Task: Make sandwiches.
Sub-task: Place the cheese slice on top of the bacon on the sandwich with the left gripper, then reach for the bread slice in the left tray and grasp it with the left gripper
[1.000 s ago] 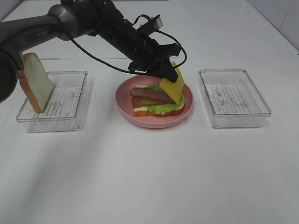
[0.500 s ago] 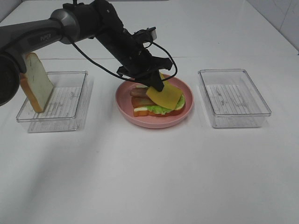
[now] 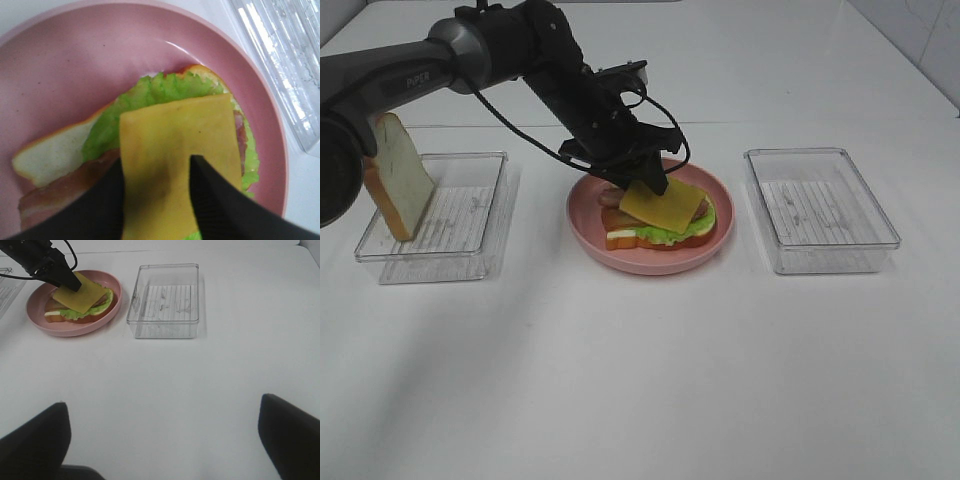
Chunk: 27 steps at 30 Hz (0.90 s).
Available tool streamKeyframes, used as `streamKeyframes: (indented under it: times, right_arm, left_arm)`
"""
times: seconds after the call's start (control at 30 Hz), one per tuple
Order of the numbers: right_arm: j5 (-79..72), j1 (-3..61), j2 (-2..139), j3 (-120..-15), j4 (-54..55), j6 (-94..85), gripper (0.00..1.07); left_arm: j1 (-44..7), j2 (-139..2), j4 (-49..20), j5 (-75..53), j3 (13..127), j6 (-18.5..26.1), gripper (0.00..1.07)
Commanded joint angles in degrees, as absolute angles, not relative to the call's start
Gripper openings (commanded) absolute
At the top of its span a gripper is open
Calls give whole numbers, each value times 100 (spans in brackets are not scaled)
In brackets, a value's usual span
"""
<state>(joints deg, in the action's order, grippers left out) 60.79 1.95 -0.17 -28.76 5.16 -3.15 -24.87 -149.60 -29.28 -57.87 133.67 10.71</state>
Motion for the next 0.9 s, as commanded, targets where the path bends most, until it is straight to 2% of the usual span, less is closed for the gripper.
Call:
streamKeyframes:
  times: [0.03, 0.07, 0.1, 0.17, 0.43, 0.53, 0.67, 0.73, 0.8, 0.9]
  right_arm:
    - [6022, 178, -155, -2871, 550, -372, 96]
    - [6022, 178, -155, -2871, 550, -372, 96]
    - [6022, 178, -155, -2871, 550, -372, 96]
    - [6022, 178, -155, -2871, 550, -372, 96]
    - [6022, 178, -155, -2871, 550, -372, 96]
    - [6022, 178, -155, -2871, 550, -372, 96]
    - [6022, 178, -155, -2871, 550, -372, 96]
    - [6022, 178, -155, -2871, 550, -372, 96]
    - [6022, 178, -155, -2871, 550, -372, 96]
    - [6022, 178, -155, -2871, 550, -372, 96]
  left_arm:
    - [-2498, -14811, -2647, -5867, 13499, 882, 72]
    - [-2498, -14725, -2303, -6033, 13613, 636, 92]
    - [-2498, -14725, -2303, -6033, 13613, 636, 92]
    - [-2498, -14570, -1782, -6320, 13682, 367, 102]
    - [-2498, -14049, -1146, -7317, 13717, 0, 102]
    - [-2498, -13785, -985, -7317, 13694, -178, 102]
    - [-2498, -13522, -957, -7317, 13677, -183, 102]
    - [-2498, -13293, -791, -7317, 13499, -183, 102]
    - [-2429, -12748, -350, -7317, 12834, -189, 102]
    - [-2315, -12376, -218, -7317, 12238, -201, 102]
